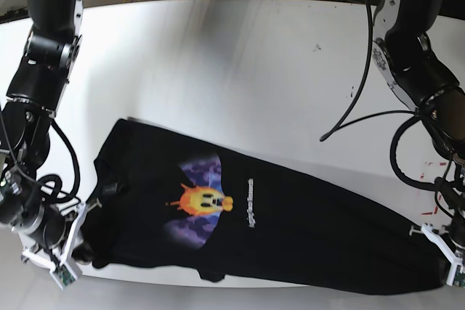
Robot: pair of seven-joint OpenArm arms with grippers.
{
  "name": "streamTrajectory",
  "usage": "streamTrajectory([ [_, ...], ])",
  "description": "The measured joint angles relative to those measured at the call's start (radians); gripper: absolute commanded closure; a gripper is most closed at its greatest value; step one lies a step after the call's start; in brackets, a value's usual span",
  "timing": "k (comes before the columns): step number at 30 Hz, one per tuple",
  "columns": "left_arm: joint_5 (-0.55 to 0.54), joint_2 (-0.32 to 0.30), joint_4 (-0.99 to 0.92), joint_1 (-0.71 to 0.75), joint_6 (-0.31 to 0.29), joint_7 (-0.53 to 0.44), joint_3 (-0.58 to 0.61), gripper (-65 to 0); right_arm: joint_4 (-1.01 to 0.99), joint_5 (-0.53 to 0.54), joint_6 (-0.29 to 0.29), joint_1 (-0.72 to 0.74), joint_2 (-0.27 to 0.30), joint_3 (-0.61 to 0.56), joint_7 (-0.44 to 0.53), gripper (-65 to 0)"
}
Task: Fold the T-shirt properly
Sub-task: 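Lift the folded shirt with both grippers and swing it across the table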
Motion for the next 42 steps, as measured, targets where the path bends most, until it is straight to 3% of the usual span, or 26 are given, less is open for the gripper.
streamTrajectory([
  [5, -0.007, -0.085, -0.005, -0.132, -0.005, -0.002, 0.037, 0.0, -0.026, 0.024, 0.005, 0.224, 0.053, -0.134, 0.005, 0.0],
  [9, -0.099, -0.149, -0.003, -0.196, -0.004, -0.004, 0.055, 0.0, -0.023, 0.035, 0.005, 0.36, 0.079, -0.186, -0.037, 0.0],
  [14, -0.154, -0.188, 0.005, -0.198, -0.004, -0.006, 0.055, 0.0, -0.008, 0.109, 0.001, 0.39, 0.13, -0.193, -0.047, 0.0],
  [20, -0.227, -0.224, 0.007, -0.114, -0.006, -0.009, 0.059, 0.0, 0.106, 0.166, 0.005, 0.169, 0.211, -0.11, -0.061, 0.0],
  [27, -0.303, -0.227, 0.115, 0.086, -0.006, -0.003, 0.06, 0.0, 0.241, 0.196, 0.005, -0.219, 0.202, 0.121, -0.058, 0.0],
  [33, -0.399, -0.22, 0.237, 0.254, -0.003, 0.162, 0.057, 0.0, 0.308, 0.18, 0.001, -0.533, 0.093, 0.278, -0.068, 0.0],
  [42, -0.536, -0.227, 0.26, 0.592, -0.001, 0.224, -0.08, 0.0, 0.332, 0.183, 0.0, -0.843, -0.055, 0.397, -0.064, 0.0],
])
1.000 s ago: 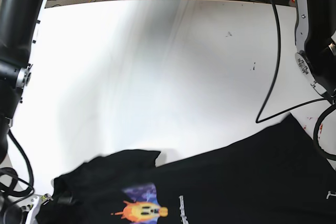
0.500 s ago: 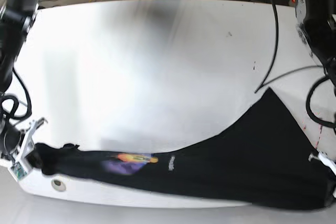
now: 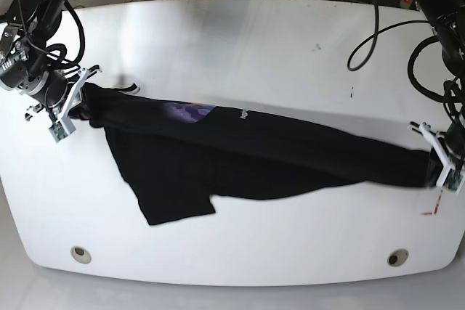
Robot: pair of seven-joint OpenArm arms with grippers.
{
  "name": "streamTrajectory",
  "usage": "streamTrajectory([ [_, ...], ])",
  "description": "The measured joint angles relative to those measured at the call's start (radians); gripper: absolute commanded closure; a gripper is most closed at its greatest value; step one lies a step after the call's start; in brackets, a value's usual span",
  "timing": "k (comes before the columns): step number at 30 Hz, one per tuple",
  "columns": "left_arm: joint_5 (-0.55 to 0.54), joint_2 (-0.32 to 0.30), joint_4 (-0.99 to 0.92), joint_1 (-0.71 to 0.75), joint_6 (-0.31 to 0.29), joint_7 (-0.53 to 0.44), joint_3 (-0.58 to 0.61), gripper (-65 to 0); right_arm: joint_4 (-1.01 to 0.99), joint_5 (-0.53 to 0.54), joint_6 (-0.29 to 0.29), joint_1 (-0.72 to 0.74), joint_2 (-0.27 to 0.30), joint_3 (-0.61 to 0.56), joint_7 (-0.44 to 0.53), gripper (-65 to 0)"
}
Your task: Fold the T-shirt properly
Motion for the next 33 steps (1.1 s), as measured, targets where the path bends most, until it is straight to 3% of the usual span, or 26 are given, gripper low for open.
streamTrajectory([
  [6, -0.023, 0.029, -0.003, 0.199, -0.004, -0.013, -0.038, 0.0, -0.001, -0.016, 0.001, -0.105, -0.051, 0.026, -0.006, 0.0],
  [13, 0.05, 0.11, -0.019, 0.252, 0.008, -0.113, -0.048, 0.0, -0.001, -0.018, 0.001, -0.093, -0.052, 0.023, 0.002, 0.0],
  [21, 0.29, 0.215, -0.028, 0.035, 0.01, -0.133, 0.067, 0.0, -0.087, -0.016, 0.002, 0.127, -0.051, 0.018, -0.001, 0.0],
  [25, 0.359, 0.259, -0.065, -0.081, 0.001, -0.119, 0.095, 0.0, -0.18, -0.034, 0.0, 0.26, -0.036, 0.019, -0.019, 0.0],
  [33, 0.382, 0.223, -0.068, -0.351, 0.0, -0.121, 0.1, 0.0, -0.283, -0.016, 0.002, 0.537, 0.076, -0.104, -0.013, 0.0],
])
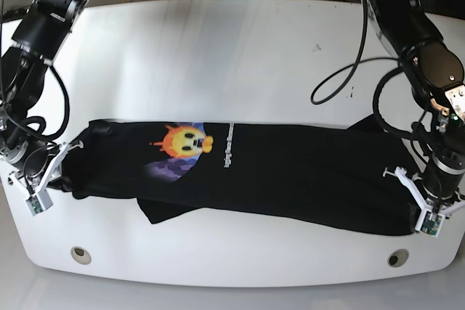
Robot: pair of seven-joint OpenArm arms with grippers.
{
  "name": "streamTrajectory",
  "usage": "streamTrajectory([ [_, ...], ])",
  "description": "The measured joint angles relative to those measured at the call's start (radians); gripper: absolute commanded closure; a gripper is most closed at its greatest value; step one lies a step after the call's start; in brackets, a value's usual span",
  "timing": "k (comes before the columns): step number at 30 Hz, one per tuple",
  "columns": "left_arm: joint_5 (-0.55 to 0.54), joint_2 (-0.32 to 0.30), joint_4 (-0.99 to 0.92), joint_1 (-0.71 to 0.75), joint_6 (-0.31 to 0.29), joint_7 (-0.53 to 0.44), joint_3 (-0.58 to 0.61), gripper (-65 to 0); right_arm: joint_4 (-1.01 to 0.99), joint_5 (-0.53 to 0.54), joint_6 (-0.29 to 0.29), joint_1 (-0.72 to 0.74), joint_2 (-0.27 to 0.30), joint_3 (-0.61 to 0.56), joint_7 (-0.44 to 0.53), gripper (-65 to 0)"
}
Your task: Fold the T-shirt properly
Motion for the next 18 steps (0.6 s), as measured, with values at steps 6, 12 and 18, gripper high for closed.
streamTrajectory([
  [6, -0.014, -0.132, -0.045, -0.196, -0.003, 0.018, 0.073, 0.0, -0.006, 0.008, 0.002, 0.191, 0.077, -0.14, 0.005, 0.0],
  [12, -0.009, -0.154, -0.125, -0.357, -0.007, 0.04, 0.077, 0.0, -0.005, 0.019, 0.0, 0.337, 0.127, -0.243, 0.011, 0.0],
  [18, -0.024, -0.221, -0.162, -0.517, -0.009, 0.021, 0.145, 0.0, 0.002, 0.033, 0.0, 0.447, 0.169, -0.295, 0.013, 0.0],
])
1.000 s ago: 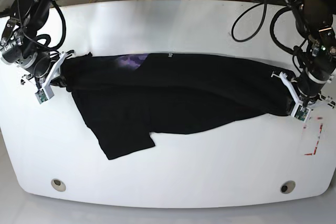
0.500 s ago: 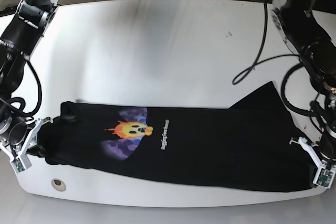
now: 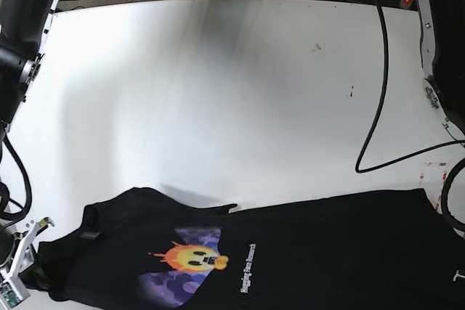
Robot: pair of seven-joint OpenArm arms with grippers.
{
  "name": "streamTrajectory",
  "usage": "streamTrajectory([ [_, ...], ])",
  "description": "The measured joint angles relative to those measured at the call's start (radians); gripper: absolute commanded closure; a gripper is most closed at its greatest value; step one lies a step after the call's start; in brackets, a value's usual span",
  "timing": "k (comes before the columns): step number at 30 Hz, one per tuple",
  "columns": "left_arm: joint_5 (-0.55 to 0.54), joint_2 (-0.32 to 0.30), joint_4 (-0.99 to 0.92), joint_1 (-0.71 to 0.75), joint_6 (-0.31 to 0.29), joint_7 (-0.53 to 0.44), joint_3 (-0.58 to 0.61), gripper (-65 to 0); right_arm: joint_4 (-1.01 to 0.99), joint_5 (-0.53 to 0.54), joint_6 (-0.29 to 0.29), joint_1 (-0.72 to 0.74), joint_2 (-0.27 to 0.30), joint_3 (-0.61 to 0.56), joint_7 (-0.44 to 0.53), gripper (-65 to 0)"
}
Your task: Fold the T-shirt properly
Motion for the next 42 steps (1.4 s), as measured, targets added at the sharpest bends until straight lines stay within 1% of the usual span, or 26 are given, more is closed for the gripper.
streamTrajectory([
  [2, -0.001, -0.002, 0.006, -0.002, 0.001, -0.007, 0.003, 0.0, 0.009, 0.002, -0.001, 0.013, 0.019, 0.001, -0.001, 0.0],
  [4, 0.005, 0.0, 0.024, 0.014, -0.029, 0.009, 0.003, 0.0, 0.035, 0.003, -0.001, 0.004, 0.027, 0.001, -0.011, 0.0],
  [7, -0.009, 0.006, 0.051, 0.067, -0.035, 0.022, -0.013, 0.0, 0.077, -0.003, -0.002, -0.063, 0.043, 0.01, -0.024, 0.0],
  [9, -0.014, 0.011, 0.078, 0.141, -0.033, 0.048, -0.045, 0.0, 0.114, -0.003, 0.002, -0.149, 0.046, 0.035, -0.025, 0.0],
  [11, -0.002, 0.013, 0.12, 0.221, -0.035, 0.079, -0.063, 0.0, 0.158, 0.021, 0.002, -0.249, 0.035, 0.087, -0.023, 0.0],
  [14, 0.002, 0.014, 0.176, 0.337, -0.031, 0.084, -0.074, 0.0, 0.226, 0.043, 0.003, -0.401, 0.021, 0.169, -0.023, 0.0],
  [16, -0.005, 0.027, 0.199, 0.407, -0.035, 0.075, -0.093, 0.0, 0.25, 0.038, 0.002, -0.473, 0.0, 0.217, -0.032, 0.0],
  [18, -0.009, 0.061, 0.217, 0.492, -0.032, 0.063, -0.131, 0.0, 0.272, 0.022, -0.001, -0.566, -0.03, 0.266, -0.027, 0.0],
  [20, -0.024, 0.084, 0.217, 0.562, -0.04, 0.06, -0.174, 0.0, 0.28, 0.025, -0.001, -0.631, -0.05, 0.293, -0.034, 0.0],
  [25, 0.011, 0.15, 0.212, 0.757, -0.03, 0.086, -0.245, 0.0, 0.287, 0.045, 0.002, -0.808, -0.145, 0.369, -0.025, 0.0],
  [28, 0.004, 0.186, 0.213, 0.859, -0.03, 0.071, -0.251, 0.0, 0.284, 0.026, -0.002, -0.873, -0.187, 0.42, -0.038, 0.0],
  [31, 0.008, 0.229, 0.213, 0.948, -0.031, 0.071, -0.249, 0.0, 0.282, 0.006, -0.002, -0.908, -0.218, 0.43, -0.045, 0.0],
  [34, 0.017, 0.254, 0.212, 1.028, -0.029, 0.075, -0.253, 0.0, 0.283, 0.013, -0.001, -0.954, -0.248, 0.429, -0.034, 0.0],
  [39, 0.02, 0.267, 0.212, 1.147, -0.027, 0.074, -0.255, 0.0, 0.29, 0.01, -0.002, -1.032, -0.278, 0.43, -0.04, 0.0],
  [42, 0.019, 0.269, 0.211, 1.191, -0.027, 0.076, -0.255, 0.0, 0.291, 0.005, -0.001, -1.06, -0.287, 0.43, -0.044, 0.0],
])
